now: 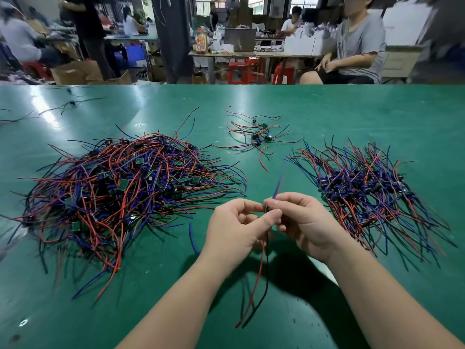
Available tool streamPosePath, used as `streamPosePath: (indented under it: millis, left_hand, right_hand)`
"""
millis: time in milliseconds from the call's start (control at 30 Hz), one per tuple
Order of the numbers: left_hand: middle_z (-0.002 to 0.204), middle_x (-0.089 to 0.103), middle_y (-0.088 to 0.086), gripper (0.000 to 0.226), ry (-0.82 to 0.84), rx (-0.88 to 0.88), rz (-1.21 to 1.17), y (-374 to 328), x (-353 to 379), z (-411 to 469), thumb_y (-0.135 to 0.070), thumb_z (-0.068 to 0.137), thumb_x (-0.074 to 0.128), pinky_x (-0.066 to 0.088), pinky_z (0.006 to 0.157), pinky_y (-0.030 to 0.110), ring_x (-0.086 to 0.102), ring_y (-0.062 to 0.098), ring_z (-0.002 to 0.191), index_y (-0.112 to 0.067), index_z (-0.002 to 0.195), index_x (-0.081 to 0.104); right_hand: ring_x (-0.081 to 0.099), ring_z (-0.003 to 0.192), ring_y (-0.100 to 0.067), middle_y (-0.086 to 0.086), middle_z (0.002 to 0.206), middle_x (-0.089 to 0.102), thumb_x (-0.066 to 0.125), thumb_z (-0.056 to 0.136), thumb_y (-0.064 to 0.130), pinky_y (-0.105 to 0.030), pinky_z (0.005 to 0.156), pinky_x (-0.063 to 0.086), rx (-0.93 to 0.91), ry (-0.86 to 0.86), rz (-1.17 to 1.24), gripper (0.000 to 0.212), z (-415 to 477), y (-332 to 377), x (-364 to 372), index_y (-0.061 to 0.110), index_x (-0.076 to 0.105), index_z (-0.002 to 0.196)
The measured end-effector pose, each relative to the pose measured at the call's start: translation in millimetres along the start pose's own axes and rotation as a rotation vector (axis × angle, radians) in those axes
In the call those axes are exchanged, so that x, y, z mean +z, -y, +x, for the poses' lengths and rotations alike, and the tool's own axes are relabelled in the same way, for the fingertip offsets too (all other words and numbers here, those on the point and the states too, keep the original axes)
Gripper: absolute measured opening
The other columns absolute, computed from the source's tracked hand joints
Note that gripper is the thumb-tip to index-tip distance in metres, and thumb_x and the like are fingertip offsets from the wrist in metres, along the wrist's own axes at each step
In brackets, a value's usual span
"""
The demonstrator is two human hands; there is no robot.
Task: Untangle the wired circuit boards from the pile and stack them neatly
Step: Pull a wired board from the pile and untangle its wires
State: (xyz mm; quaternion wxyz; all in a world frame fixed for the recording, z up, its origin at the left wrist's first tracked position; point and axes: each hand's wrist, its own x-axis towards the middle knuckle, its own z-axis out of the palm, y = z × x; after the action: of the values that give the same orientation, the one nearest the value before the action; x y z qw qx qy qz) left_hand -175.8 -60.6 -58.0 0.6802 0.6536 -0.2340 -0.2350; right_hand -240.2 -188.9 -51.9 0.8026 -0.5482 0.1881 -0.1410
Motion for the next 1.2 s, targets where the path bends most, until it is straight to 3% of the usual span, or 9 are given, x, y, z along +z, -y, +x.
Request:
streamPosePath:
  millis: [167, 367, 467, 600, 800, 967, 1100, 1167, 1200]
  left_hand:
    - [0.06, 0.067, 0.008, 0.017, 0.055, -0.098, -0.057, 1, -3, 3, -0.011, 0.078, 0.075, 0.053, 0.048, 0.023, 0.066, 0.018, 0.051, 0.003, 0.083, 0.066]
    - [0.058, 0.066, 0.006, 0.013, 0.28, -0.205, 0.001, -1, 1, -4, -0.01, 0.08, 0.074, 0.053, 0.048, 0.023, 0.066, 0.017, 0.05, -0.005, 0.071, 0.066]
    - [0.057, 0.066, 0.005, 0.014, 0.355, -0.255, 0.052, -1, 2, -7, -0.01, 0.08, 0.074, 0.058, 0.054, 0.027, 0.066, 0.017, 0.052, -0.006, 0.069, 0.066]
    - [0.057, 0.066, 0.005, 0.015, 0.421, -0.281, 0.084, -2, 2, -9, -0.011, 0.081, 0.074, 0.052, 0.049, 0.022, 0.066, 0.016, 0.051, -0.006, 0.07, 0.065]
    - [0.06, 0.067, 0.005, 0.014, 0.439, -0.274, 0.107, -4, 1, -11, -0.014, 0.08, 0.075, 0.05, 0.048, 0.02, 0.067, 0.015, 0.054, -0.009, 0.071, 0.066]
    - [0.063, 0.068, 0.005, 0.013, 0.554, -0.267, 0.161, -6, -6, -13, -0.016, 0.079, 0.077, 0.049, 0.05, 0.019, 0.067, 0.015, 0.056, -0.012, 0.069, 0.07]
    - [0.065, 0.07, 0.005, 0.014, 0.394, -0.179, 0.009, -10, -3, -10, -0.023, 0.075, 0.076, 0.049, 0.048, 0.019, 0.067, 0.014, 0.056, -0.014, 0.071, 0.068]
    - [0.072, 0.072, 0.007, 0.02, 0.286, -0.177, -0.166, -14, -5, -5, -0.031, 0.066, 0.074, 0.053, 0.05, 0.022, 0.068, 0.015, 0.058, -0.014, 0.073, 0.067]
    - [0.075, 0.073, 0.007, 0.024, 0.241, -0.184, -0.235, -16, -7, -2, -0.034, 0.062, 0.073, 0.054, 0.051, 0.022, 0.069, 0.015, 0.059, -0.015, 0.076, 0.065]
  right_hand:
    - [0.052, 0.062, -0.01, -0.004, 0.071, 0.064, 0.077, 0.051, 0.03, -0.018, 0.053, 0.036, -0.01, -0.096, -0.14, 0.028, 2, -3, 2, 0.011, 0.071, 0.072]
    - [0.057, 0.045, -0.005, -0.005, 0.063, 0.069, 0.064, 0.075, -0.002, -0.011, 0.039, 0.039, 0.042, -0.177, 0.118, 0.009, 8, 13, -16, 0.005, 0.066, 0.081]
    - [0.057, 0.046, -0.005, -0.002, 0.059, 0.066, 0.06, 0.082, -0.004, -0.01, 0.039, 0.037, 0.029, -0.272, 0.185, 0.011, 13, 22, -32, 0.006, 0.062, 0.079]
    - [0.062, 0.051, -0.006, -0.002, 0.061, 0.064, 0.056, 0.086, -0.007, -0.009, 0.045, 0.043, 0.042, -0.303, 0.305, 0.02, 19, 25, -42, 0.01, 0.06, 0.075]
    - [0.068, 0.056, -0.008, -0.002, 0.056, 0.067, 0.064, 0.085, 0.003, -0.008, 0.042, 0.045, -0.045, -0.425, 0.268, 0.009, 23, 24, -53, 0.006, 0.061, 0.076]
    - [0.065, 0.051, -0.007, -0.005, 0.065, 0.062, 0.068, 0.086, 0.023, -0.011, 0.043, 0.046, -0.175, -0.577, 0.301, 0.022, 25, 29, -68, 0.007, 0.057, 0.076]
    - [0.071, 0.069, -0.02, -0.014, 0.089, 0.064, 0.05, 0.099, 0.022, -0.022, 0.053, 0.054, -0.169, -0.634, 0.29, 0.019, 22, 31, -76, 0.007, 0.059, 0.092]
    - [0.067, 0.072, -0.021, -0.016, 0.095, 0.062, 0.054, 0.095, 0.008, -0.023, 0.054, 0.054, -0.123, -0.544, 0.157, 0.004, 19, 25, -66, 0.01, 0.056, 0.097]
    - [0.066, 0.069, -0.019, -0.015, 0.093, 0.061, 0.059, 0.09, 0.001, -0.021, 0.052, 0.051, -0.131, -0.47, 0.0, 0.013, 17, 19, -59, 0.011, 0.056, 0.096]
